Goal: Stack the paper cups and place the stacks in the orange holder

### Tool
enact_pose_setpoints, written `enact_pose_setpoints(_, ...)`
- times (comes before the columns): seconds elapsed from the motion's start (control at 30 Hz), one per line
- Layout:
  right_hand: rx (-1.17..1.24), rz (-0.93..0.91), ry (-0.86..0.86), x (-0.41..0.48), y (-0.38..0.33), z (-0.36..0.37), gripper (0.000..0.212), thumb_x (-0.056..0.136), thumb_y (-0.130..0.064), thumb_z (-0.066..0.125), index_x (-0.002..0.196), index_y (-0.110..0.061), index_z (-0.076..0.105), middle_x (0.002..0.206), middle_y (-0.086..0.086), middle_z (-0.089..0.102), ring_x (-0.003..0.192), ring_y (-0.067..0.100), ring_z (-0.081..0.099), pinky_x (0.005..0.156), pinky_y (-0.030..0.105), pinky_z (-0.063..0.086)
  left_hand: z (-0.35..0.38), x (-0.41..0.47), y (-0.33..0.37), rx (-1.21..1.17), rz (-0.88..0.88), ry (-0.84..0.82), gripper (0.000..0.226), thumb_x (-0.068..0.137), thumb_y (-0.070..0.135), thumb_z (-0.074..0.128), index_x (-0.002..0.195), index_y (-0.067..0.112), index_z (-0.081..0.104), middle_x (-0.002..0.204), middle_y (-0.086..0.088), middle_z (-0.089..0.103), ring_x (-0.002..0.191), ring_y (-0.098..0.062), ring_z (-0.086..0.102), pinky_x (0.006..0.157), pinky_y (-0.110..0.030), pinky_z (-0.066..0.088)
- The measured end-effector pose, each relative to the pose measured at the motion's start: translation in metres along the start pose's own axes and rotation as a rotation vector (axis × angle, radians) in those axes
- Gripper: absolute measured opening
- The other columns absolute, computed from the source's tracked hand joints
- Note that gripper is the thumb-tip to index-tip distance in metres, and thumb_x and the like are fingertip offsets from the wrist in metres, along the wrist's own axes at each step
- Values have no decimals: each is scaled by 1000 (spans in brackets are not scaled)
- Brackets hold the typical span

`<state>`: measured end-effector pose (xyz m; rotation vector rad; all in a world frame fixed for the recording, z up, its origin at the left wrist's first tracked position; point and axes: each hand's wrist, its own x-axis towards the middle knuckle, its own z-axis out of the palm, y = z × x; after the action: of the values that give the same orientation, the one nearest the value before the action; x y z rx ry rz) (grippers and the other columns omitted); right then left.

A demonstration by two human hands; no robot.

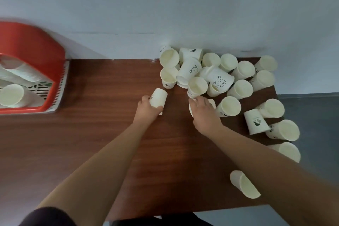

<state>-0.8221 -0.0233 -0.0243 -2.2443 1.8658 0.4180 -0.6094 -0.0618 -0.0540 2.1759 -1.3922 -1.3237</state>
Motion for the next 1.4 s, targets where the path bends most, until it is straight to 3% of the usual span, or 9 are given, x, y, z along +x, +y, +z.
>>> enact_pose_setpoints(0.13,-90,-23,35,6,1,-1,62,74,-4,69,131,-11,48,121,12,51,111,30,48,93,38,44,-10,-12,-14,-64,-21,18,67,84,31,71,143,21,39,130,-7,41,121,-26,46,88,-31,37)
enact_pose_setpoints(0.27,-70,-74,36,12,-8,-11,63,73,-23,76,130,-12,49,120,8,56,112,28,52,92,39,44,-27,-22,-30,-150,-49,35,74,84,29,75,146,19,36,141,-7,40,109,-18,44,87,-30,37)
enact_pose_setpoints(0.43,249,-142,49,22,-55,-51,69,78,-34,70,138,-11,43,128,8,51,117,29,51,97,41,44,-75,-38,-54,-290,-45,81,85,74,44,80,141,16,36,137,-4,50,116,-21,54,90,-32,46)
enact_pose_setpoints(0.6,584,-121,99,37,-125,-105,70,77,-33,76,136,-8,46,130,7,50,118,24,50,97,36,43,-159,-57,-84,-333,73,220,61,83,37,79,132,22,47,121,0,60,107,-16,60,70,-16,45)
enact_pose_setpoints(0.83,722,-188,140,51,-244,-157,66,77,-33,77,133,-14,49,131,4,50,119,21,51,97,31,41,-292,-84,-147,-393,162,482,67,85,41,77,141,22,46,130,2,58,114,-16,59,80,-20,46)
enact_pose_setpoints(0.93,747,-215,168,56,-293,-169,68,77,-32,78,135,-14,48,133,4,50,122,21,50,98,29,41,-336,-82,-173,-416,139,606,68,82,45,78,137,20,46,132,2,57,116,-18,58,91,-32,50)
enact_pose_setpoints(1.07,770,-206,161,61,-344,-178,68,78,-29,79,137,-15,46,136,3,48,122,19,50,92,23,36,-374,-57,-194,-331,129,629,79,79,51,78,143,23,43,142,-8,43,129,-26,46,107,-47,43)
enact_pose_setpoints(1.13,777,-218,172,65,-360,-179,64,78,-28,79,132,-13,49,132,5,50,120,20,50,91,22,36,-383,-41,-194,-248,129,611,79,80,46,79,146,23,42,145,-11,37,134,-30,40,111,-47,38)
enact_pose_setpoints(1.4,717,-250,244,88,-400,-171,64,78,-33,80,132,-21,48,129,-1,51,116,15,52,87,22,42,-383,13,-197,60,271,532,79,78,36,82,146,17,48,139,-6,43,129,-29,40,109,-48,39)
